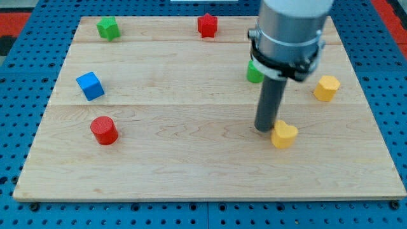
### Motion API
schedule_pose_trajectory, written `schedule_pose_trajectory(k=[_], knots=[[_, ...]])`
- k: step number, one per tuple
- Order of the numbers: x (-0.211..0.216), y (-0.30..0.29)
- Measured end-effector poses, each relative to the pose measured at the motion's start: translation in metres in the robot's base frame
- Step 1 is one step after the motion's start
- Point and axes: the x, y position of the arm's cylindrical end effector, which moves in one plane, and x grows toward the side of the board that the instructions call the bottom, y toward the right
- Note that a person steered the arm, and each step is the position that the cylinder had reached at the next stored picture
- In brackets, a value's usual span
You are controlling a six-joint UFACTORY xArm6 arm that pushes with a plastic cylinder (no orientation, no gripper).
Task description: Push the green circle parallel to the left of the yellow heart
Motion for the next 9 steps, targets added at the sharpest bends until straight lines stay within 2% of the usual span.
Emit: schedule_pose_trajectory(k=[1,2,3,4,5,6,7,9], knots=[[0.034,0.062],[-0.026,0.029],[-0.106,0.020],[-0.154,0.017],[-0.167,-0.046],[-0.198,-0.051],[-0.197,-0.075],[-0.041,-0.075]])
